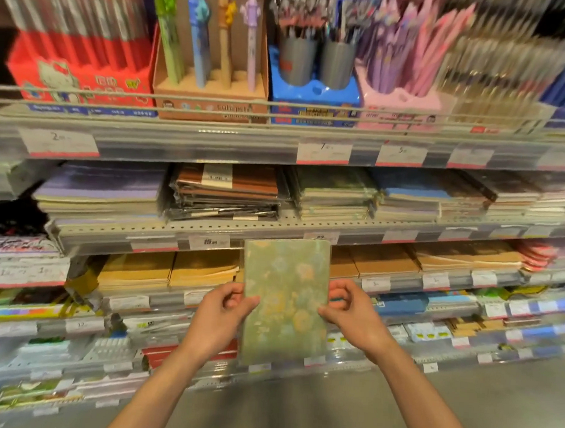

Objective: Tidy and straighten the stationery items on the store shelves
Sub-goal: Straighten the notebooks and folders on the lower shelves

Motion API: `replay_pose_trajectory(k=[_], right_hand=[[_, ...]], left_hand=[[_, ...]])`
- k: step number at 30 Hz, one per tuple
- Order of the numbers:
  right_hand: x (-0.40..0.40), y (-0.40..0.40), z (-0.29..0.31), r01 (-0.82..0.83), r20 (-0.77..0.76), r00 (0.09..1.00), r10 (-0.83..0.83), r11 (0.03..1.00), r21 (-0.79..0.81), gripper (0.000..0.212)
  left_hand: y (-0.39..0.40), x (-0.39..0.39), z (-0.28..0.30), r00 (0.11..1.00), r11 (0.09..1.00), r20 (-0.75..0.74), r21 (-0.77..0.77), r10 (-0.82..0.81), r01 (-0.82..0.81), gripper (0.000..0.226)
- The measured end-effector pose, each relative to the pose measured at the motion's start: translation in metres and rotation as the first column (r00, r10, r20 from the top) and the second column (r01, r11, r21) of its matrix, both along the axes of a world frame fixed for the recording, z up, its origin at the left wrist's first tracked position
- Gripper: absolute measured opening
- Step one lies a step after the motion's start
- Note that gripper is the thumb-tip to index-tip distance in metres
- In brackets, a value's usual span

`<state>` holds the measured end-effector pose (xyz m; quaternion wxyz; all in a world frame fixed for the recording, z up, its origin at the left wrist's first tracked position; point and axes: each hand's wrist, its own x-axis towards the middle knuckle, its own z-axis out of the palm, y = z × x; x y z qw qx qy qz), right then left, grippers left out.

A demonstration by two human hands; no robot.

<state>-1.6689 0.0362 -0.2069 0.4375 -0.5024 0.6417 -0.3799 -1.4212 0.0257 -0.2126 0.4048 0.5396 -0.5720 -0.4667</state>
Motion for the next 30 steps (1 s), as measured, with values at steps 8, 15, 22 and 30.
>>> replay_pose_trajectory(k=[8,15,22,30], right_hand=[[-0.047,-0.017,0.06,-0.032,0.041,0.998,0.038,0.992,-0.123,0.033],[-0.099,-0.036,0.074,-0.025,0.084,0.996,0.034,0.994,-0.111,0.031],[-0.118,-0.057,0.082,0.007,0.216,0.976,0.013,0.996,-0.09,0.028],[-0.113,-0.083,0.09,0.106,0.394,0.915,-0.091,0.994,-0.018,0.023]], left_hand=[[-0.018,-0.042,0.059,0.999,0.997,-0.03,-0.073,-0.042,0.04,0.013],[-0.034,-0.098,0.076,1.0,1.0,-0.031,0.018,0.001,0.0,0.016],[-0.051,-0.124,0.093,0.995,0.996,-0.068,0.058,0.069,-0.065,0.019],[-0.063,-0.128,0.104,0.995,0.996,-0.059,0.037,0.086,-0.084,0.025]])
